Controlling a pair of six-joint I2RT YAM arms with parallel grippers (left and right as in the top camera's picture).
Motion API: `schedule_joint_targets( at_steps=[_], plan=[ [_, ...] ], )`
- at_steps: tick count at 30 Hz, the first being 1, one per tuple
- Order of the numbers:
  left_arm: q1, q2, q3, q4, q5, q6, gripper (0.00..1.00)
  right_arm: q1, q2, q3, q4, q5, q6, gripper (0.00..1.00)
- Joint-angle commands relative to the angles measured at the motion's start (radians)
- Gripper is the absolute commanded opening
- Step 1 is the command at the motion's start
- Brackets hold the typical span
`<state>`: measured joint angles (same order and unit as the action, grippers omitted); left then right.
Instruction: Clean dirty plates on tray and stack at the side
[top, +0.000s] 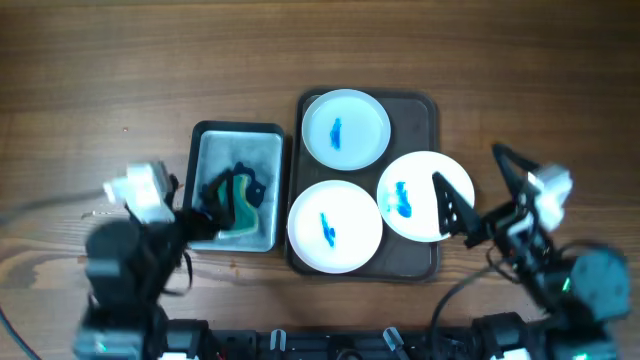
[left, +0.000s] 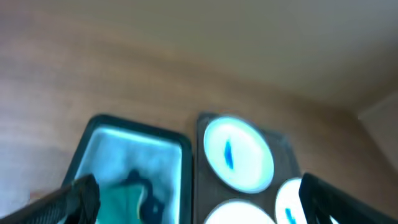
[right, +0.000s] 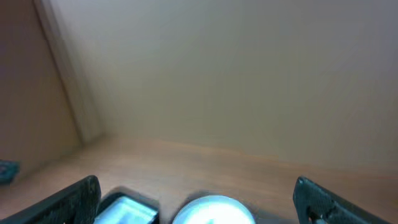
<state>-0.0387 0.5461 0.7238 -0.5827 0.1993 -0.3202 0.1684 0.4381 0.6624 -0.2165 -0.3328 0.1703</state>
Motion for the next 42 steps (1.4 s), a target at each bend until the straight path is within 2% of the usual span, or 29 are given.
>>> schedule_joint_targets(
  at_steps=[1,4,8,11,15,18,21,26,29,32,36,38,40,41,42],
  plan=[
    [-0.006,0.27,0.321,-0.224,0.022,-0.002,1.0,-0.005,0.256,0.292,-0.217,-0.105,-0.08,1.0],
    [-0.006,0.472,0.568,-0.46,0.021,-0.001,1.0,-0.005,0.466,0.54,-0.468,-0.117,-0.122,0.99],
    [-0.006,0.645,0.764,-0.619,0.025,-0.003,1.0,-0.004,0.641,0.712,-0.589,-0.117,-0.092,1.0],
    [-0.006,0.706,0.79,-0.632,0.098,-0.005,1.0,-0.004,0.706,0.728,-0.608,-0.146,-0.093,1.0],
    [-0.006,0.766,0.789,-0.695,0.09,-0.002,1.0,-0.004,0.756,0.725,-0.702,-0.215,-0.104,1.0],
    [-0.006,0.803,0.774,-0.75,0.012,-0.017,1.0,0.009,0.78,0.707,-0.79,-0.213,-0.105,1.0],
    [-0.006,0.841,0.711,-0.773,-0.121,-0.103,0.97,0.06,0.781,0.642,-0.829,-0.17,-0.094,1.0],
    [-0.011,0.881,0.519,-0.646,-0.141,-0.126,0.8,0.177,0.781,0.536,-0.803,-0.061,0.003,1.0],
    [-0.029,0.917,0.404,-0.551,-0.141,-0.126,0.74,0.237,0.782,0.489,-0.78,0.026,0.056,1.0],
    [-0.053,0.963,0.317,-0.459,-0.142,-0.134,0.63,0.275,0.782,0.447,-0.729,0.027,0.082,1.0],
    [-0.076,1.038,0.254,-0.323,-0.146,-0.134,0.49,0.283,0.782,0.406,-0.71,0.023,0.121,1.0],
    [-0.089,1.081,0.242,-0.271,-0.146,-0.134,0.48,0.283,0.782,0.396,-0.71,0.019,0.122,1.0],
    [-0.106,1.129,0.242,-0.23,-0.172,-0.134,0.41,0.283,0.782,0.39,-0.713,0.019,0.129,0.99],
    [-0.115,1.157,0.242,-0.205,-0.204,-0.134,0.33,0.283,0.782,0.389,-0.714,0.019,0.135,0.98],
    [-0.121,1.178,0.242,-0.189,-0.231,-0.134,0.16,0.283,0.782,0.389,-0.714,0.019,0.148,0.97]
  ],
)
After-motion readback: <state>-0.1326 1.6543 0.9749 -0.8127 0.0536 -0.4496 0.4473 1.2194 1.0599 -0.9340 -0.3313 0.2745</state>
